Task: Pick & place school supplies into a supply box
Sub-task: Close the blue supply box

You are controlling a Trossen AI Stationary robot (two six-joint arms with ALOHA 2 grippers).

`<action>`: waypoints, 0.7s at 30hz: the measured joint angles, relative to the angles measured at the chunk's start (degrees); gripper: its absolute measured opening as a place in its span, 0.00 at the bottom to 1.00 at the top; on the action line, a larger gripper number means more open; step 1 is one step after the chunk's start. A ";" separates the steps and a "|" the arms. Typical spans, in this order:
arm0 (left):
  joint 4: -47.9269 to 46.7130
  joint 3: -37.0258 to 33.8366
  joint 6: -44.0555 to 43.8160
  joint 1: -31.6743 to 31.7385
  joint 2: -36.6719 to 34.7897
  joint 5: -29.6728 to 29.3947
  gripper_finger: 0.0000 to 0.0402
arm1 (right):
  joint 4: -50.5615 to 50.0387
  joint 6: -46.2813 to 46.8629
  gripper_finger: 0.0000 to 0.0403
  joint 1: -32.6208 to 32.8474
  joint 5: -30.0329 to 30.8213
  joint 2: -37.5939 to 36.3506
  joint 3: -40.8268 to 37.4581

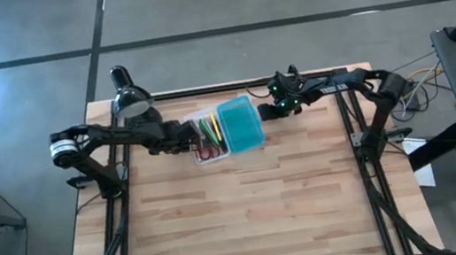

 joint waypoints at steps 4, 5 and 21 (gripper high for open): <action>3.23 -0.09 -0.01 0.08 0.31 -0.32 0.23 | 1.07 -3.04 0.17 0.13 -0.41 0.62 2.16; 3.74 -0.02 0.00 0.21 0.32 -0.47 0.23 | 1.00 -3.25 0.17 0.17 -0.70 0.63 2.59; 6.49 -0.04 1.44 1.03 0.58 -1.46 0.23 | 0.34 -4.30 0.17 0.76 -5.58 4.15 6.84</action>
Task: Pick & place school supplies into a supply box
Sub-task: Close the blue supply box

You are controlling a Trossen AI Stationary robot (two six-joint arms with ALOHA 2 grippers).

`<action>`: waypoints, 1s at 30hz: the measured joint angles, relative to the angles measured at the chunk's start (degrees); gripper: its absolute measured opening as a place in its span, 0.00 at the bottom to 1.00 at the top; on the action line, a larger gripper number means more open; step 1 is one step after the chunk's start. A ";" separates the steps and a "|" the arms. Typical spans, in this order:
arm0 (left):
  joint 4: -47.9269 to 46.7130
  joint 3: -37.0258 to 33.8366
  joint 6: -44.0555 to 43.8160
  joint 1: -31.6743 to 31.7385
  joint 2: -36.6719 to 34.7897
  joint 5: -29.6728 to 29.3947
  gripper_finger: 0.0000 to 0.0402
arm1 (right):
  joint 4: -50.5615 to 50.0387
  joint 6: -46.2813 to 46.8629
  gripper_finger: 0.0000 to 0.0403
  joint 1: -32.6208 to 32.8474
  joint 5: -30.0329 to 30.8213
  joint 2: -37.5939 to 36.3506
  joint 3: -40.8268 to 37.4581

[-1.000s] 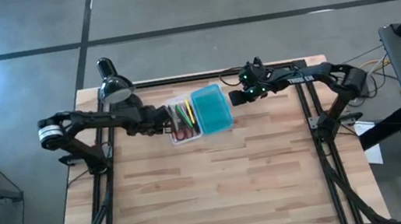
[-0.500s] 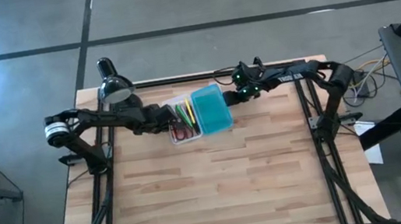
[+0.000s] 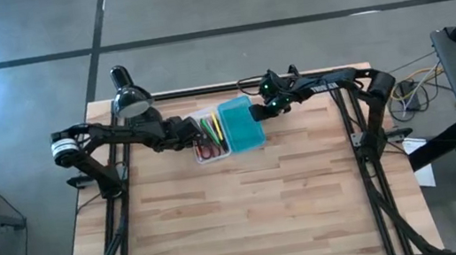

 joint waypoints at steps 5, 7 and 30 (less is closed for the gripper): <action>0.06 0.00 0.66 0.04 -0.02 -0.01 0.23 | -0.29 -0.07 0.17 -0.04 0.06 -1.09 1.03; 0.02 0.00 0.71 0.04 -0.02 -0.01 0.23 | -0.59 -0.24 0.17 -0.04 0.10 -1.80 1.28; 1.75 -0.04 1.27 0.11 -0.02 -0.53 0.23 | -8.20 -5.26 0.17 0.46 -1.31 -3.17 12.67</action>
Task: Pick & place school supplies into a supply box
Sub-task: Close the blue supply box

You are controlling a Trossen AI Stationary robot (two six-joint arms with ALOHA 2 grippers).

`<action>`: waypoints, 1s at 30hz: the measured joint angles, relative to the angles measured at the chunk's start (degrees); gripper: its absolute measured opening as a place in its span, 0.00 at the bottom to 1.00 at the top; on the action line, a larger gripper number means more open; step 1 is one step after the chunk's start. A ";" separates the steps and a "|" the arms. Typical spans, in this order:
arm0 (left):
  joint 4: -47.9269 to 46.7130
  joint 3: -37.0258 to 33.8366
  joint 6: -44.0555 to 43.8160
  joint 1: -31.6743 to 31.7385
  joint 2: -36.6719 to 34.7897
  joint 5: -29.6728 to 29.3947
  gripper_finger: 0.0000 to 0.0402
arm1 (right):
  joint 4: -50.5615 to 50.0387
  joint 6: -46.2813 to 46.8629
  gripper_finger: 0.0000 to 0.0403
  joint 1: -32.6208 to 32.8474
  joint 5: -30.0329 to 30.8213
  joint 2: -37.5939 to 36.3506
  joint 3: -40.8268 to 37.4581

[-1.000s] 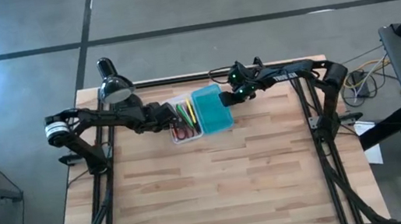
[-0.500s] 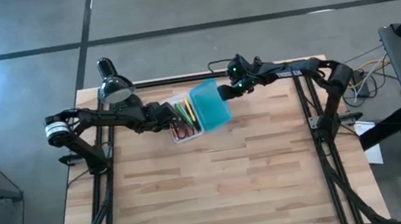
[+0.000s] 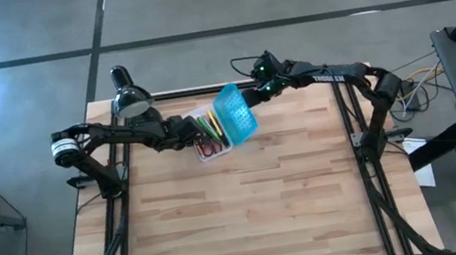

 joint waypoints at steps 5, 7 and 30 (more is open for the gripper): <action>2.51 0.15 -0.01 0.20 -0.06 -0.17 0.23 | -1.25 -0.38 0.17 1.96 -0.79 0.03 1.70; 3.26 0.11 -0.04 0.28 -0.07 -0.20 0.23 | -1.10 -0.41 0.17 2.92 -0.79 0.04 2.17; 20.02 0.11 -3.20 0.57 2.47 1.51 0.23 | -0.32 0.10 0.17 11.84 2.12 0.14 4.66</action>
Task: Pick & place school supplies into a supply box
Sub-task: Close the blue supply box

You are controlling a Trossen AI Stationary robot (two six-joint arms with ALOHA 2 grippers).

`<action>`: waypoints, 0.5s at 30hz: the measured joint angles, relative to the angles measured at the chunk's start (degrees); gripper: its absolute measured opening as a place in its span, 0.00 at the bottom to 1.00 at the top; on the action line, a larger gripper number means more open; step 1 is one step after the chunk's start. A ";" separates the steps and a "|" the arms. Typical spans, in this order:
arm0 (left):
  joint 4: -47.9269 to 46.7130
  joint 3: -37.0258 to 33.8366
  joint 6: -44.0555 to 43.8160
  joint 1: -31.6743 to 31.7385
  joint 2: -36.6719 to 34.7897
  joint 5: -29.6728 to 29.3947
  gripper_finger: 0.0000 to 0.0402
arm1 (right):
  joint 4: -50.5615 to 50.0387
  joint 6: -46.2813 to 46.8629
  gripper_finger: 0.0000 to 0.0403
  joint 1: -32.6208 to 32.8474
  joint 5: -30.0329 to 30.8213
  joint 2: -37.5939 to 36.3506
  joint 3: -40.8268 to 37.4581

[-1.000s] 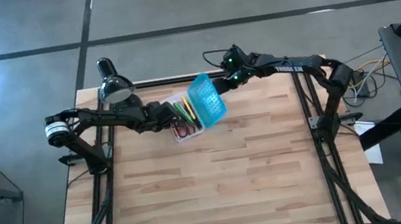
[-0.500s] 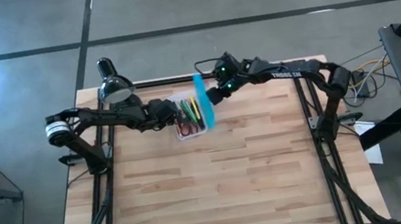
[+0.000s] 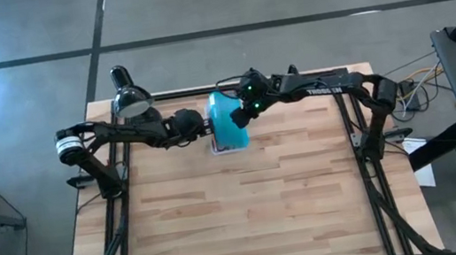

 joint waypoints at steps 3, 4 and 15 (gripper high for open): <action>0.58 0.00 -0.68 -0.12 0.02 0.09 0.23 | 0.31 0.00 0.17 0.91 0.11 0.90 -0.02; 0.73 -0.04 -1.07 -0.20 0.02 0.11 0.23 | 0.37 0.00 0.17 1.26 0.11 1.41 -0.02; -6.51 -0.04 0.94 -1.70 -3.60 -2.53 0.23 | 1.52 1.79 0.17 3.14 -0.05 5.18 -0.09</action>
